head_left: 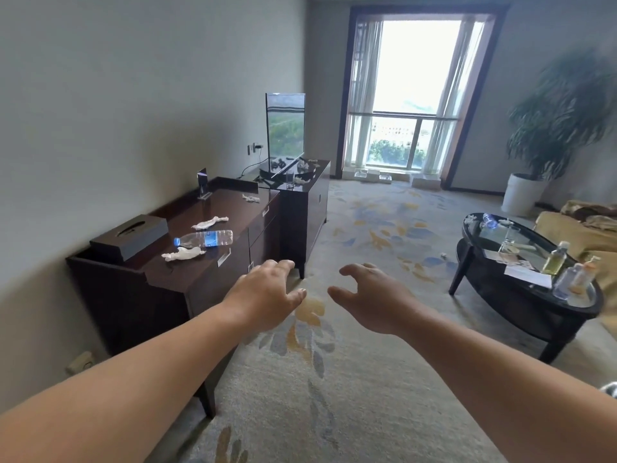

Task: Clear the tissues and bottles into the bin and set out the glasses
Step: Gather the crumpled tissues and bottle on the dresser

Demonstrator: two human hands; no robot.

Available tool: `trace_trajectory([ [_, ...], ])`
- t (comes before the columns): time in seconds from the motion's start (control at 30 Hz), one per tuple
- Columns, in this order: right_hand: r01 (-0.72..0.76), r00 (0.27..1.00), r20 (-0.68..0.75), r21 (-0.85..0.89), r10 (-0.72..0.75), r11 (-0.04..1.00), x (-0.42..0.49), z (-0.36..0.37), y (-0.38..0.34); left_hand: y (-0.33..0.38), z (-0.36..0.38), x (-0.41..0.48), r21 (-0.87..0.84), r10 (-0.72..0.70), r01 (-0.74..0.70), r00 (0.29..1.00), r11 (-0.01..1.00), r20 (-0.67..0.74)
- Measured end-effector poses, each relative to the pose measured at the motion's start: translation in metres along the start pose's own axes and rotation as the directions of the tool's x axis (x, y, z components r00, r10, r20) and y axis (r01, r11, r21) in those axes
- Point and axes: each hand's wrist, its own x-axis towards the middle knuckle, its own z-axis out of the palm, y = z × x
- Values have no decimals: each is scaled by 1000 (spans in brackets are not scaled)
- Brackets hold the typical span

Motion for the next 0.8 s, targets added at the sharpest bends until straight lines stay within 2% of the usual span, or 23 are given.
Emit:
trace_trajectory([
  [0.3, -19, 998, 52, -8, 20, 1000, 105, 20, 40, -15, 25, 114, -29, -10, 12, 998, 1000, 58],
  [0.47, 28, 999, 36, -7, -28, 1000, 180, 9, 80, -6, 36, 187, -32, -48, 48, 999, 998, 20],
  [0.8, 94, 989, 118, 5, -94, 996, 312, 14, 136, -11, 59, 303, -18, -145, 146, 989, 989, 37],
])
